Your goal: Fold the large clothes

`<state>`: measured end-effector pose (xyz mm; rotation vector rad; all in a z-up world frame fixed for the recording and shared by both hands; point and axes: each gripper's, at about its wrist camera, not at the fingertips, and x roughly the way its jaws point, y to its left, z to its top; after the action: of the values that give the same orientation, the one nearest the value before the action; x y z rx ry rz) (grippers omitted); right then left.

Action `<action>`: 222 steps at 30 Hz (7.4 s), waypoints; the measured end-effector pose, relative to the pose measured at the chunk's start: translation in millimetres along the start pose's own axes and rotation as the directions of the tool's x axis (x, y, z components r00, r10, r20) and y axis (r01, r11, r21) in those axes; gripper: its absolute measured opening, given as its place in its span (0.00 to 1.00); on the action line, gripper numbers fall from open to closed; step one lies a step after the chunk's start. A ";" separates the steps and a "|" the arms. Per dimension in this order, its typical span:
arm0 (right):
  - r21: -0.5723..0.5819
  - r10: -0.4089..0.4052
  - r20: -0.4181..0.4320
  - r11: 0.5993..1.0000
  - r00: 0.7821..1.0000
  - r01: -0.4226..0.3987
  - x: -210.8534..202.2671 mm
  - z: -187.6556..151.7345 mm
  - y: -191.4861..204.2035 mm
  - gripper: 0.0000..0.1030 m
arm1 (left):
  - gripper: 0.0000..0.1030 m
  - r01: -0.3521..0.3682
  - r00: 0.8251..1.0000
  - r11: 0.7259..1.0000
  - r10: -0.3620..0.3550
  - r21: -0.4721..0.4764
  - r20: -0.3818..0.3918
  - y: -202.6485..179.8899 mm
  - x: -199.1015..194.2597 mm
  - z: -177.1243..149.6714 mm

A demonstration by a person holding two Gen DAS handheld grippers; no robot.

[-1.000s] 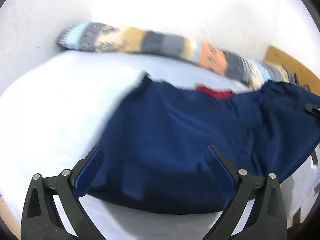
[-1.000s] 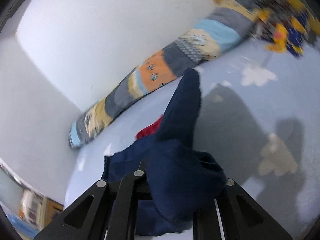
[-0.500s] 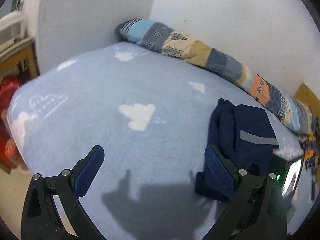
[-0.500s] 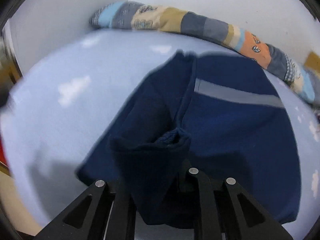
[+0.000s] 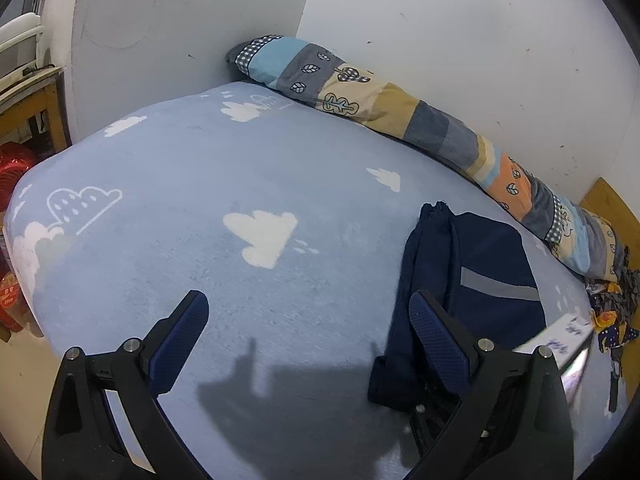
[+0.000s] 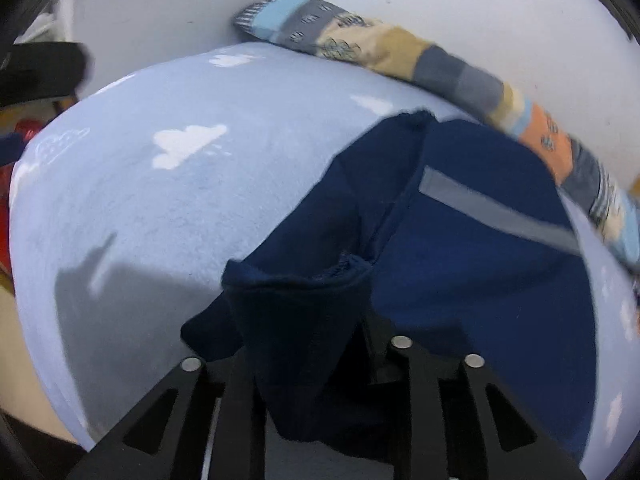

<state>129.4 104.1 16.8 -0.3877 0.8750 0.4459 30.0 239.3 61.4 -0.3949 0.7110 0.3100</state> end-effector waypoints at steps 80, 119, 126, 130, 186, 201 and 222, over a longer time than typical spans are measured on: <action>0.439 0.193 -0.070 0.887 0.979 -0.143 8.4 -60.5 -195.8 0.32 | 0.99 0.153 0.985 0.920 -0.111 0.360 -0.135 -134.1 48.1 -42.4; 0.513 0.160 -0.108 0.854 0.981 -0.083 64.7 37.3 -251.6 0.40 | 0.95 0.137 0.947 0.916 -0.009 0.377 -0.320 -159.9 121.1 -43.8; 0.493 0.234 -0.063 0.853 0.970 -0.174 44.7 22.4 -246.3 0.43 | 0.94 0.238 0.911 0.950 -0.144 0.204 -0.387 -138.1 127.9 -12.2; 0.529 0.295 0.049 0.803 0.954 -0.275 1.9 -12.6 -263.3 0.59 | 0.94 0.297 0.874 0.952 -0.241 0.071 -0.423 -111.7 135.1 9.9; 0.531 0.438 0.298 0.662 0.848 -0.529 -43.9 -69.4 -333.8 0.38 | 0.75 0.732 0.518 0.680 -0.590 -0.035 -0.619 -229.7 116.2 0.7; 0.800 0.346 0.039 0.552 0.937 -0.237 -11.3 -140.1 -396.7 0.58 | 0.78 0.488 0.779 0.762 -0.159 0.426 -0.607 -327.5 126.3 -64.2; 0.526 -0.002 0.016 0.851 1.000 -0.007 -141.3 -192.4 -274.3 0.18 | 0.79 0.439 0.890 0.680 -0.237 0.587 -0.391 -281.5 8.4 -110.3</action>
<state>69.7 -252.3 56.6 0.1256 0.9431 0.1938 87.3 -57.4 48.2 0.1297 0.9603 -0.3816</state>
